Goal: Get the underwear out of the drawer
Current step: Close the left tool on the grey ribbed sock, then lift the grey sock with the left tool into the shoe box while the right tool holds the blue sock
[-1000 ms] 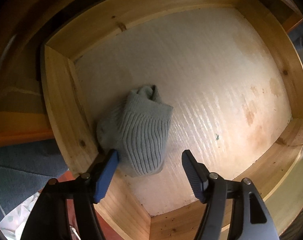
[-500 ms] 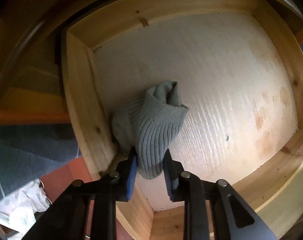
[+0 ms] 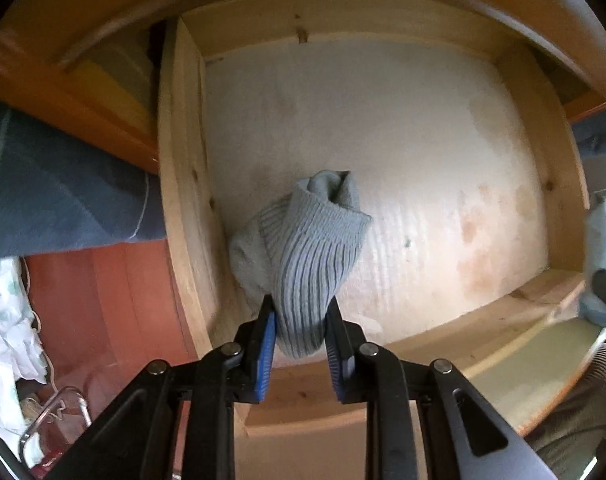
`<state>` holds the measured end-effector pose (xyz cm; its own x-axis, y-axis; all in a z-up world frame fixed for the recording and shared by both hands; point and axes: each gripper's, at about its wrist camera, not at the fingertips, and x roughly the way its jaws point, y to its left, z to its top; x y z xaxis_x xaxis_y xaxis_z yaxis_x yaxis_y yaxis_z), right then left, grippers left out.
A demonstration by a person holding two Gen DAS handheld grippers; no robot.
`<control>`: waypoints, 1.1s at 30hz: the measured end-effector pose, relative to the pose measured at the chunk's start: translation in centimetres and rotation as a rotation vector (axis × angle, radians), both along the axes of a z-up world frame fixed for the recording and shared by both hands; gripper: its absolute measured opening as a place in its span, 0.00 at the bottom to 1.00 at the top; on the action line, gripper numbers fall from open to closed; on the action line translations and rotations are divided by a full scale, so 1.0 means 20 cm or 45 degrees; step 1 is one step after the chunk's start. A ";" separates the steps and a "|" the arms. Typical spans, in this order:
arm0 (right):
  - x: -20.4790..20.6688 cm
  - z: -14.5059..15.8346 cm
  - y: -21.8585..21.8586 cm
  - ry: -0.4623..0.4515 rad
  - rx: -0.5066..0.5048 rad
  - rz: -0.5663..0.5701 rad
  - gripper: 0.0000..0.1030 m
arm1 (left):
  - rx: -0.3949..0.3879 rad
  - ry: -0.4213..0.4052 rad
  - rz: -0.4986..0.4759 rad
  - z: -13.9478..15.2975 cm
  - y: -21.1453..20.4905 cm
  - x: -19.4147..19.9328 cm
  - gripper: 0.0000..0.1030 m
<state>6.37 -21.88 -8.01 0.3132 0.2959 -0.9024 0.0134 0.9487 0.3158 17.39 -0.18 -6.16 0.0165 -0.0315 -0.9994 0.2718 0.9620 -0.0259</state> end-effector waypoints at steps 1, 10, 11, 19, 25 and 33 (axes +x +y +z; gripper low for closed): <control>0.00 0.00 0.00 -0.001 0.001 0.001 0.33 | -0.008 -0.006 0.005 0.02 0.00 -0.01 0.22; 0.00 0.00 0.00 -0.003 -0.006 0.002 0.33 | -0.020 -0.144 0.067 0.23 0.10 -0.13 0.22; 0.00 0.00 0.00 -0.002 -0.006 0.002 0.33 | -0.023 -0.162 0.075 0.24 0.10 -0.15 0.22; 0.00 0.00 0.01 0.002 -0.016 0.006 0.33 | -0.090 -0.309 0.132 0.37 0.15 -0.34 0.22; 0.00 0.00 0.02 0.002 -0.035 0.010 0.33 | -0.160 -0.428 0.193 0.51 0.21 -0.42 0.22; -0.01 0.00 0.03 0.004 -0.057 0.012 0.33 | -0.195 -0.535 0.207 0.71 0.25 -0.51 0.22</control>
